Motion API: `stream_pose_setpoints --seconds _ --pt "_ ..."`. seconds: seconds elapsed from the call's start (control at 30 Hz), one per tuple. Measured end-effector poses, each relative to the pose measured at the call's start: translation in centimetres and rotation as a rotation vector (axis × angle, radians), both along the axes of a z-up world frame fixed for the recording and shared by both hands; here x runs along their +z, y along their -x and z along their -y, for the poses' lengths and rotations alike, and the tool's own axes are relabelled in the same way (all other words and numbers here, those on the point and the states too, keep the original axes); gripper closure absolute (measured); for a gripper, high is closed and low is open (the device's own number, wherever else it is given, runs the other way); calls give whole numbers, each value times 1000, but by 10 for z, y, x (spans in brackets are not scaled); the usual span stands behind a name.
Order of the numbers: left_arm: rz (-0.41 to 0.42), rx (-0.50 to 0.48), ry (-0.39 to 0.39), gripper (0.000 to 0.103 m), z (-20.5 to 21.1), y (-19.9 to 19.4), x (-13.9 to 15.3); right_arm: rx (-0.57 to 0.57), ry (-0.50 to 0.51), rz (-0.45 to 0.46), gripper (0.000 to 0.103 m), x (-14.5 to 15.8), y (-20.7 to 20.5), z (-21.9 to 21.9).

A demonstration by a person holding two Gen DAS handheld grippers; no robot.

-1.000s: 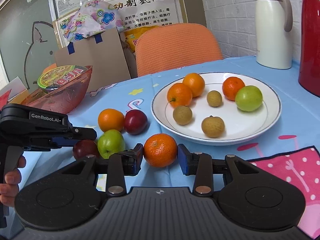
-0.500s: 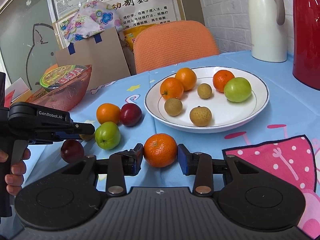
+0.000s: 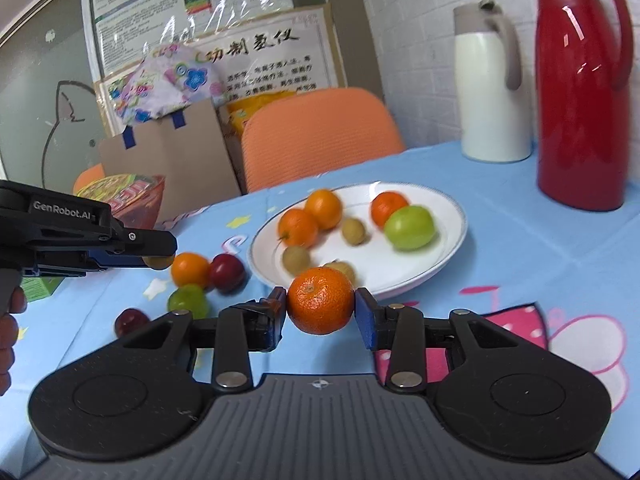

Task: Organize fruits
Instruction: 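Carry the longan and tangerine onto the white plate and open both tools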

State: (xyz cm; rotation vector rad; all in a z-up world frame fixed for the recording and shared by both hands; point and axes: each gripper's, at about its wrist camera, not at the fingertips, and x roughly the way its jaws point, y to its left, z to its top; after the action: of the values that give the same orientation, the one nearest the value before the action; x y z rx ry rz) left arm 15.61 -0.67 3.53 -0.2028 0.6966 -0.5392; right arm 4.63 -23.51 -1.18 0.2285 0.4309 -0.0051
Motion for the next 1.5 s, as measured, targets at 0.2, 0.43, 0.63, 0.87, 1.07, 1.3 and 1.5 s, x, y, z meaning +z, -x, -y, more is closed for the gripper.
stream_pose_setpoints --seconds 0.2,0.43,0.63,0.87,1.07,1.3,1.5 --pt "-7 -93 -8 25 55 -6 -2 -51 30 16 38 1 2 21" --pt "-14 -117 -19 25 96 -27 -7 -55 43 38 38 3 -12 38" --pt "-36 -113 -58 25 113 -45 -21 -28 67 42 38 0 -28 41" --pt "-61 -124 -88 25 119 -55 -35 2 64 1 38 -10 -43 39" --pt "-71 -125 -95 24 121 -61 -42 19 73 -15 37 -11 -49 38" --pt "-45 -123 -79 0 118 -55 -38 15 89 -7 24 -10 -49 37" --pt "22 -92 -49 0 109 -36 -16 3 136 59 0 -7 -32 31"
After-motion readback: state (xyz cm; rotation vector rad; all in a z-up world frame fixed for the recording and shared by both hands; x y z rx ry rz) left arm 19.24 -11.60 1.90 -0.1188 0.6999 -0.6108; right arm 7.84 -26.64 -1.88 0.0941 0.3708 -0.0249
